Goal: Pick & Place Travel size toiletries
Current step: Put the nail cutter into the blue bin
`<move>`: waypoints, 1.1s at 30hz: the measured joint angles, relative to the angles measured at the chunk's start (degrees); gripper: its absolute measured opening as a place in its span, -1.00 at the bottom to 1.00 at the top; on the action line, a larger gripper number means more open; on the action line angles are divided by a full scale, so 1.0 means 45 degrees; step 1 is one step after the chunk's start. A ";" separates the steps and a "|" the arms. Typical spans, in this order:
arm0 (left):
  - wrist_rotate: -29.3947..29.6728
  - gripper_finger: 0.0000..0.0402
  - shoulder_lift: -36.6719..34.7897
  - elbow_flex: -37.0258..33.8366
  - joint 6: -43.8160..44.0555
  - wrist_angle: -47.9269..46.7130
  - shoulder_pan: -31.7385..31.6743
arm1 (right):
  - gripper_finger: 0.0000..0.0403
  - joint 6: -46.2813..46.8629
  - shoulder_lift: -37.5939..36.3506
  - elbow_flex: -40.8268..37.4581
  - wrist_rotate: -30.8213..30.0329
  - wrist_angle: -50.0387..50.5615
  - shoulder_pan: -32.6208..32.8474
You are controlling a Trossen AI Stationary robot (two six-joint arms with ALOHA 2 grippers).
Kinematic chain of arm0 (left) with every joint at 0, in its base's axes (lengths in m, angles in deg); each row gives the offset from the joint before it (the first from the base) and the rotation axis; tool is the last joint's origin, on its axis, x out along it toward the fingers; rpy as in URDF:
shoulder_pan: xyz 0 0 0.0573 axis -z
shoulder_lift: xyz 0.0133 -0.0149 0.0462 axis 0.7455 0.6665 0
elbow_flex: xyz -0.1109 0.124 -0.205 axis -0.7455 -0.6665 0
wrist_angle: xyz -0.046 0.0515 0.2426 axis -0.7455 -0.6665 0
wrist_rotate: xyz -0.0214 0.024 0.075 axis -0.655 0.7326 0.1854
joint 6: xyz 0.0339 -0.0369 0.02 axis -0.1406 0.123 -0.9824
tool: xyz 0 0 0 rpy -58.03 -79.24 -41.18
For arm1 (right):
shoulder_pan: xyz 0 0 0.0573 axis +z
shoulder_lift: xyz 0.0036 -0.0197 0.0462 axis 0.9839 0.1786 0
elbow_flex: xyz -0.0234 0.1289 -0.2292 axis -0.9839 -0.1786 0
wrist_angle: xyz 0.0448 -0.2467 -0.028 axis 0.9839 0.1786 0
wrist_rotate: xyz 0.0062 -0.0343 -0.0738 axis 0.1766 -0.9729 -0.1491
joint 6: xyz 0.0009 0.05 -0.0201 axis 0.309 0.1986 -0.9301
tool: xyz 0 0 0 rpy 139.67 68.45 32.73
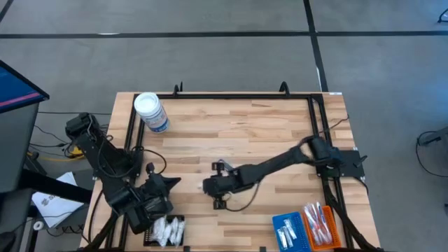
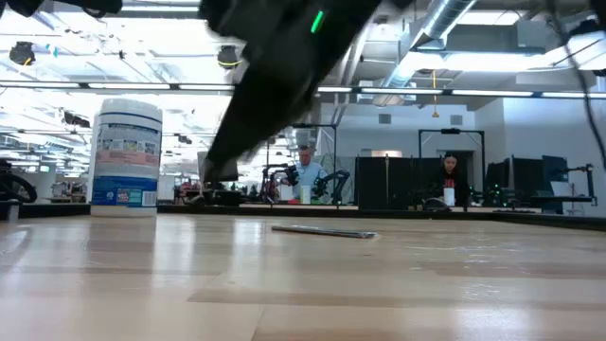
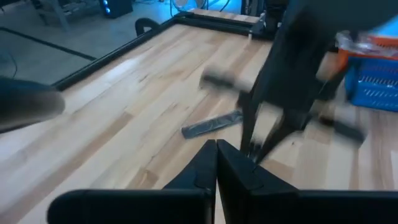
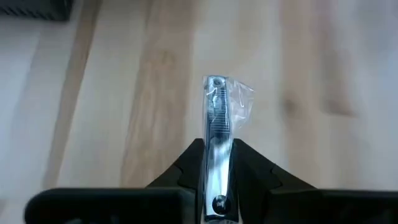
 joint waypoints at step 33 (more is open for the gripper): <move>0.0953 -1.00 -0.0221 0.0000 -0.3478 0.0202 -0.1981 | -0.75 2.2133 -0.2066 0.0057 -0.0064 1.1196 0.9821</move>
